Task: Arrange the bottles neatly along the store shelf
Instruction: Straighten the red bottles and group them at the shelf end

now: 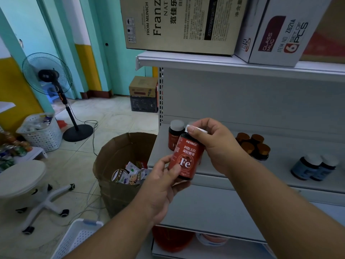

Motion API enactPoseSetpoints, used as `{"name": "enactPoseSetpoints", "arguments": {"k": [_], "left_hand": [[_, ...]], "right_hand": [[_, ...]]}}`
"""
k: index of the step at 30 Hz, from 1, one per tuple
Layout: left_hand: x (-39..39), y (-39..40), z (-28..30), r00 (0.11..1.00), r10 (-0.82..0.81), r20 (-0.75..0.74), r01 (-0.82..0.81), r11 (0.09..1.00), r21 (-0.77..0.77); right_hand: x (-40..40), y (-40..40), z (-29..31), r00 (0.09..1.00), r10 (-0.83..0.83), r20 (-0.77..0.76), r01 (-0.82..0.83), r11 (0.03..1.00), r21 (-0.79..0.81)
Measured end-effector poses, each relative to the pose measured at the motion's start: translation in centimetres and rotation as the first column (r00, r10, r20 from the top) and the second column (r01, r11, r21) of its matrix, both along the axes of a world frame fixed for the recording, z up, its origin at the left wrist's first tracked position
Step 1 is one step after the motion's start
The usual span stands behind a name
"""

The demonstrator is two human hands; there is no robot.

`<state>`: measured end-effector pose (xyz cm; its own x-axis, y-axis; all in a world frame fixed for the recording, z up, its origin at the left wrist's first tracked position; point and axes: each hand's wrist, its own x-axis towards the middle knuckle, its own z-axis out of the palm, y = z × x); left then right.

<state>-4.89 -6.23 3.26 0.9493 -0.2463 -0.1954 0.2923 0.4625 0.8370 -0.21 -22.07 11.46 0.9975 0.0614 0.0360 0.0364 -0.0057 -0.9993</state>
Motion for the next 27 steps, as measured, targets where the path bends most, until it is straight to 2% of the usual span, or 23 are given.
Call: {"name": "enactPoseSetpoints", "arguments": {"k": [2,5,8,14,21,24,27], "left_hand": [[0.1,0.0,-0.1,1.0,-0.007,0.011,0.007,1.0,-0.01],[0.1,-0.1,-0.1,0.998,-0.027,-0.052,0.021,0.993,-0.113],[0.1,-0.1,-0.3,0.997,-0.036,-0.074,0.028,0.994,-0.105],[0.1,0.0,-0.3,0.993,-0.038,0.112,0.013,0.977,0.212],[0.5,0.9,-0.7,0.985,-0.099,0.143,0.06,0.965,0.257],[0.8,1.7,-0.3,0.978,-0.14,0.156,0.07,0.92,0.387],[1.9,2.5,-0.3,0.967,-0.176,0.183,0.043,0.823,0.567]], "right_hand": [[0.2,-0.3,-0.1,1.0,0.008,0.007,-0.008,1.0,-0.029],[0.4,-1.1,0.4,0.995,0.096,-0.004,-0.096,0.994,-0.049],[0.5,-2.0,0.7,0.99,0.138,0.033,-0.133,0.985,-0.113],[0.3,-1.4,0.8,0.995,0.036,0.089,-0.017,0.979,-0.203],[0.4,-1.7,0.9,0.994,0.097,0.045,-0.078,0.943,-0.323],[0.8,-1.7,1.1,0.992,0.123,0.036,-0.1,0.917,-0.386],[1.7,-1.0,1.1,0.988,0.142,0.052,-0.105,0.888,-0.447]]}}
